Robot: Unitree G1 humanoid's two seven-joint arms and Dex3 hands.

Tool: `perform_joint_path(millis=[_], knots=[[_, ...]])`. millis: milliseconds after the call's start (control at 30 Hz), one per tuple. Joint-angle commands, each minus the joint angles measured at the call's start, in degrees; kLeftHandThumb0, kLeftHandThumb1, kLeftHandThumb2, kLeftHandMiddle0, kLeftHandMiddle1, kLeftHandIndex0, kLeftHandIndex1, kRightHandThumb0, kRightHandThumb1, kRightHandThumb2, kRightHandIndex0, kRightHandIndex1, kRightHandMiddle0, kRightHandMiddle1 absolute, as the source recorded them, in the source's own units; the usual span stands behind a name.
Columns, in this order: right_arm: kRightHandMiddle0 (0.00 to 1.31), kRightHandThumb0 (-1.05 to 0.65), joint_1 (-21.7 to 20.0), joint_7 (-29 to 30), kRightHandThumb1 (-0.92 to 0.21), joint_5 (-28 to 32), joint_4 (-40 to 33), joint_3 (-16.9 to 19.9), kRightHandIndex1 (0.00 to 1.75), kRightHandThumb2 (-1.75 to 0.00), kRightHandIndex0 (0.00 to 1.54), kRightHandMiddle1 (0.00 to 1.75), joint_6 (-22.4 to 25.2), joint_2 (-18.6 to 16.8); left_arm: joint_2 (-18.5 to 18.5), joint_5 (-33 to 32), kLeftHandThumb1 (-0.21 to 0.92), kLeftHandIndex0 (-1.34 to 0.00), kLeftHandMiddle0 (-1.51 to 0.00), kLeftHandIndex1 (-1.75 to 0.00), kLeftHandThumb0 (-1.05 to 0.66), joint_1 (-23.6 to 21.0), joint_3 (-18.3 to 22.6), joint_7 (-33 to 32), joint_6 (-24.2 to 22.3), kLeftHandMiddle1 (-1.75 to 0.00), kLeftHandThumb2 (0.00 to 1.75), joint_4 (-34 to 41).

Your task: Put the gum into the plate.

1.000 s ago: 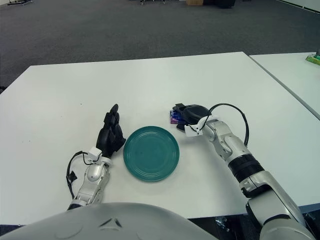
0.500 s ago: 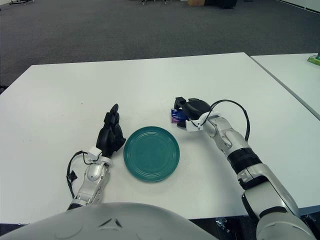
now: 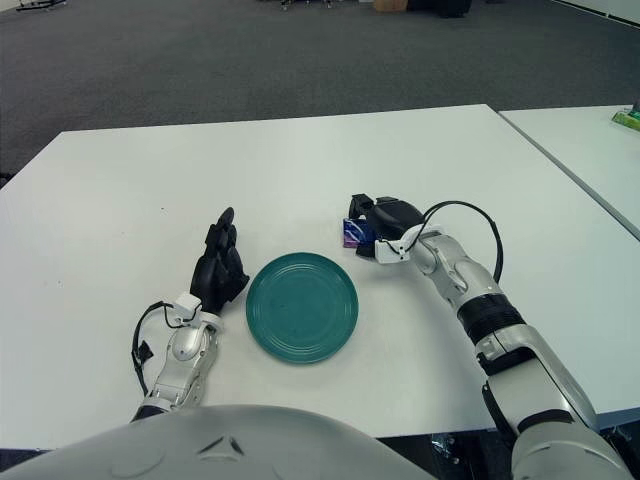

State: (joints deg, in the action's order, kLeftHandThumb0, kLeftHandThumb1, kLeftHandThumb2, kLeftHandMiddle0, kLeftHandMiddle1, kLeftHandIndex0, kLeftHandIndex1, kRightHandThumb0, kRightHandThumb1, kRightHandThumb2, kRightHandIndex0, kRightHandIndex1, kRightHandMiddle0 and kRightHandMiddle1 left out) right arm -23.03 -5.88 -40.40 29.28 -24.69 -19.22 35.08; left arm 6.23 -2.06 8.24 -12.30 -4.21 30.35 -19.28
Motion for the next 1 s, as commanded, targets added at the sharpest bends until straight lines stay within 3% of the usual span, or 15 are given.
perform_joint_path(millis=[0, 167, 333, 500, 667, 967], knots=[[0.34, -0.38, 1.13, -3.13, -0.7, 0.86, -0.93, 0.44, 1.75, -0.83, 0.83, 1.75, 0.8, 0.92, 2.26, -0.64, 0.92, 0.0, -0.09, -0.33, -0.96, 1.48, 1.05, 0.27, -0.1, 0.0, 0.89, -3.97], [0.37, -0.39, -1.08, -5.0, -0.65, 4.21, -3.72, 3.77, 1.75, -0.89, 0.85, 1.75, -0.04, 2.19, 1.97, -0.25, 0.92, 0.0, -0.09, -0.35, -0.95, 1.32, 1.38, 0.2, 0.18, 0.0, 0.89, -4.23], [0.4, -0.4, -3.5, -9.92, -0.6, 10.42, -15.66, 9.64, 1.75, -0.96, 0.88, 1.75, 3.4, 1.72, 1.64, 0.32, 0.92, 0.0, -0.1, -0.35, -0.95, 1.38, 1.7, 0.09, 0.91, 0.0, 0.9, -4.26], [0.41, -0.41, -2.48, -11.0, -0.58, 13.32, -22.72, 12.0, 1.75, -0.98, 0.92, 1.75, 5.3, -0.42, 1.62, -0.57, 0.92, 0.0, -0.1, -0.35, -0.94, 1.7, 1.93, 0.95, 0.7, 0.0, 0.91, -3.74], [0.43, -0.41, 0.75, -12.91, -0.56, 13.8, -32.55, 12.34, 1.75, -1.0, 0.96, 1.75, 8.55, -1.51, 1.6, -1.75, 0.92, 0.0, -0.1, -0.36, -0.94, 1.81, 2.2, 2.31, 0.39, 0.0, 0.9, -3.72], [0.42, -0.41, 2.63, -16.42, -0.57, 12.56, -38.1, 10.15, 1.75, -1.0, 0.96, 1.75, 10.65, -3.28, 1.56, -1.95, 0.92, 0.0, -0.12, -0.41, -0.93, 1.94, 2.67, 3.0, 1.5, -0.01, 0.9, -3.99]])
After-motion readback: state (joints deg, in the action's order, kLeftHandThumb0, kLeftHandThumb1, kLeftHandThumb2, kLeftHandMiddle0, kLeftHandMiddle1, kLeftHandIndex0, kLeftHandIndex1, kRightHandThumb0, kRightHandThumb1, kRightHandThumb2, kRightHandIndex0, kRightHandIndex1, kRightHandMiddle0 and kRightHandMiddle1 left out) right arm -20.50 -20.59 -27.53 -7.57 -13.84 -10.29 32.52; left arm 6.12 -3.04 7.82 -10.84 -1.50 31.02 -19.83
